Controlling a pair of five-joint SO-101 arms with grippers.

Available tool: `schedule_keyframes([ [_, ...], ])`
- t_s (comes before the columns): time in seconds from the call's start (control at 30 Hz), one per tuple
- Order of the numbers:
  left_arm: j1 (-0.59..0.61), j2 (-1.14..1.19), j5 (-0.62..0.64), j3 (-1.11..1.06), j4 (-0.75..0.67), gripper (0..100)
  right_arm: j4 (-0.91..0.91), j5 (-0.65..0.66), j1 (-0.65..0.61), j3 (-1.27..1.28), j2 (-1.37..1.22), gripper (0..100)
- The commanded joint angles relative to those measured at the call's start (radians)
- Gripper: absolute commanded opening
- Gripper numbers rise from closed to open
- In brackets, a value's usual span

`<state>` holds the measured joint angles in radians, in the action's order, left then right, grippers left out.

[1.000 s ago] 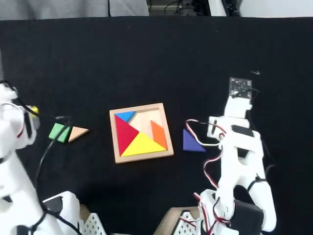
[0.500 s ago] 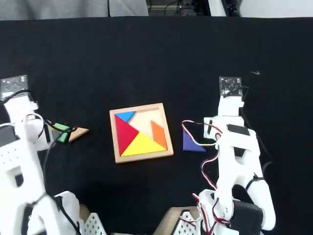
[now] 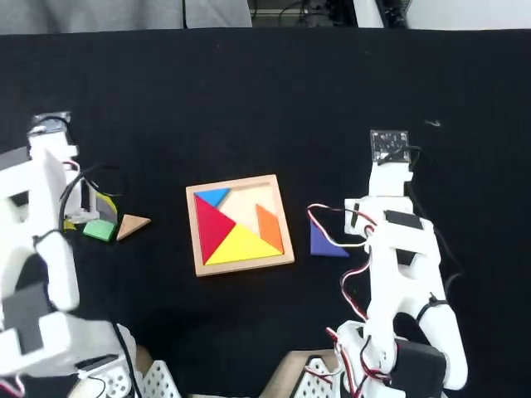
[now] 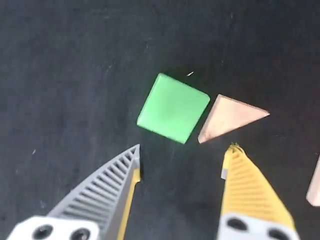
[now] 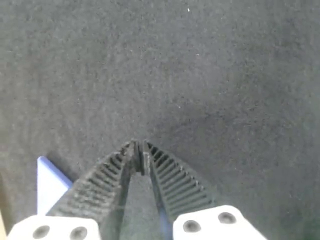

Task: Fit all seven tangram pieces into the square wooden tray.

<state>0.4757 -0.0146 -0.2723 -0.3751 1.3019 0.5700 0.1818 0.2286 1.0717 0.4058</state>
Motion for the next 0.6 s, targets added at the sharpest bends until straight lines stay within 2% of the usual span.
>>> schedule_keyframes([
  [0.0, -0.019, 0.127, -0.038, 0.096, -0.087, 27, -0.017, 0.012, -0.04, -0.019, 0.004, 1.3],
  [0.07, 0.001, 0.178, -0.055, 0.101, -0.123, 27, -0.015, 0.014, -0.046, -0.019, 0.004, 1.3],
  [0.2, 0.007, 0.236, -0.17, 0.102, -0.149, 27, -0.015, 0.014, -0.046, -0.019, 0.004, 1.4],
  [0.33, 0.025, 0.238, -0.186, 0.099, -0.226, 27, -0.015, 0.014, -0.046, -0.019, 0.004, 1.4],
  [0.4, 0.038, 0.245, -0.19, 0.101, -0.233, 27, -0.015, 0.014, -0.046, -0.019, 0.002, 1.4],
  [0.57, 0.061, 0.245, -0.311, 0.074, -0.235, 23, -0.015, 0.014, -0.046, -0.019, 0.002, 1.4],
])
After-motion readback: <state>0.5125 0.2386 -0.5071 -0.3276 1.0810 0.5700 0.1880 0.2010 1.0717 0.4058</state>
